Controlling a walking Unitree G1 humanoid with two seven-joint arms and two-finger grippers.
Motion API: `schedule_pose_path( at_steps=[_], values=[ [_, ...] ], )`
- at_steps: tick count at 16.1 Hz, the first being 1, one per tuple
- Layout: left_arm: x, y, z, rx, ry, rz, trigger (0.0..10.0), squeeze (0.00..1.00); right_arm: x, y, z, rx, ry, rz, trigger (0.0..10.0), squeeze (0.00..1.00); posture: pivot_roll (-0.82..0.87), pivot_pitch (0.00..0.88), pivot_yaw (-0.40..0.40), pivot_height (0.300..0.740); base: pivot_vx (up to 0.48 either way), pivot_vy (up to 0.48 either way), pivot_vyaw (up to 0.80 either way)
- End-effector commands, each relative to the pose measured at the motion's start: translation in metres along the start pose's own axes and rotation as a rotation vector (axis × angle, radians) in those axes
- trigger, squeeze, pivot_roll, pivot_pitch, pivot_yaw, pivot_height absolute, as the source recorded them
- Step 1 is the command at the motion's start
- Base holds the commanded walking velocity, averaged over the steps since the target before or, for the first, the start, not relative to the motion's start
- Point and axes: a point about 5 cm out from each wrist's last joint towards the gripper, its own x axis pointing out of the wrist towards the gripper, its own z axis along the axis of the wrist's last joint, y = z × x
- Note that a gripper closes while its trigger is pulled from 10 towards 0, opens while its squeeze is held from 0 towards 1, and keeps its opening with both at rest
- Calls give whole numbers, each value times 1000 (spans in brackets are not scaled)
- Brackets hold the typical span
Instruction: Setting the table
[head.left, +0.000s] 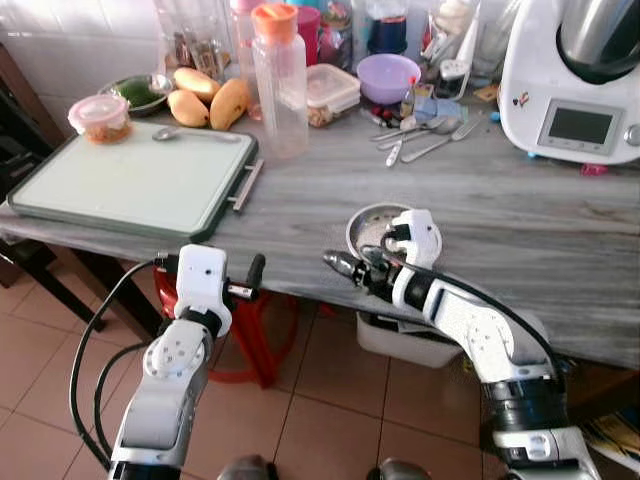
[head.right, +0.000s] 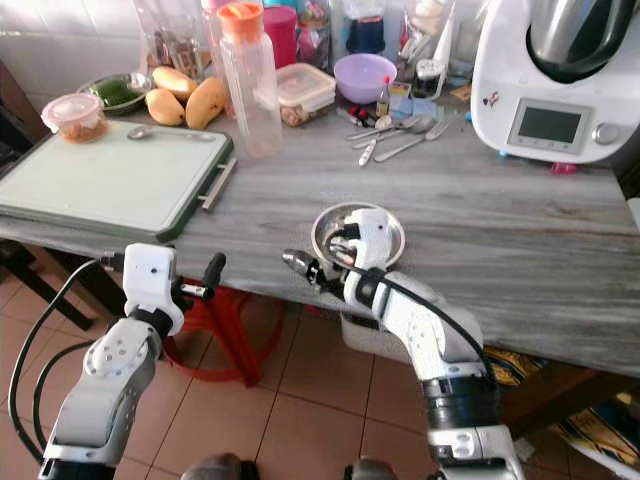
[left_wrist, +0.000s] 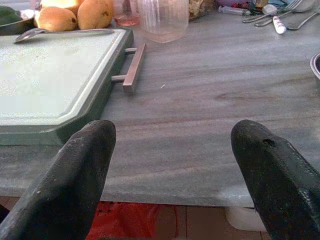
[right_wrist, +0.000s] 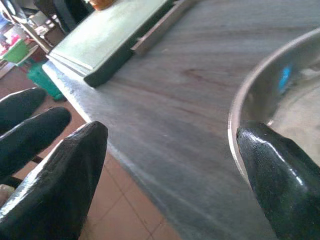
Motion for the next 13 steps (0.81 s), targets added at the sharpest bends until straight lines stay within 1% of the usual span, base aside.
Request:
schedule_pose_path(
  at_steps=[1,2,4,5,6,8,9,10,11,13],
  values=[
    [1,2,1,9,-1,4,10000,0,-2,2,5,-30,-28,-8,10000,0,-25,14,53,740,0,0,0],
    [2,2,2,8,-3,5,10000,0,-3,3,9,-76,-51,-24,10000,0,-26,14,53,740,0,0,0],
    [2,2,6,-9,-30,14,10000,0,-4,5,18,-224,-131,-86,10000,0,-27,12,52,740,0,0,0],
    [3,3,8,-3,-50,23,10000,0,-5,8,23,-243,-180,-100,10000,0,-28,10,51,740,0,0,0],
    [4,3,11,-2,-68,36,10000,0,-7,11,28,-344,-215,-145,10000,0,-28,6,48,740,0,0,0],
    [6,6,11,17,-68,79,10000,0,-15,13,31,-596,-263,-279,10000,0,-29,0,43,740,0,0,0],
    [6,7,11,17,-74,91,10000,0,-20,12,31,-613,-277,-298,10000,0,-29,0,43,740,0,0,0],
    [7,8,12,20,-83,115,10000,0,-28,11,30,-629,-305,-328,10000,0,-34,0,43,740,0,0,0],
    [7,12,12,41,-93,159,10000,0,-38,9,26,-622,-333,-365,10000,0,-36,0,42,740,0,0,0],
    [9,18,11,58,-87,230,10000,0,-48,1,22,-582,-349,-447,10000,0,-40,0,43,740,0,0,0]
  ],
)
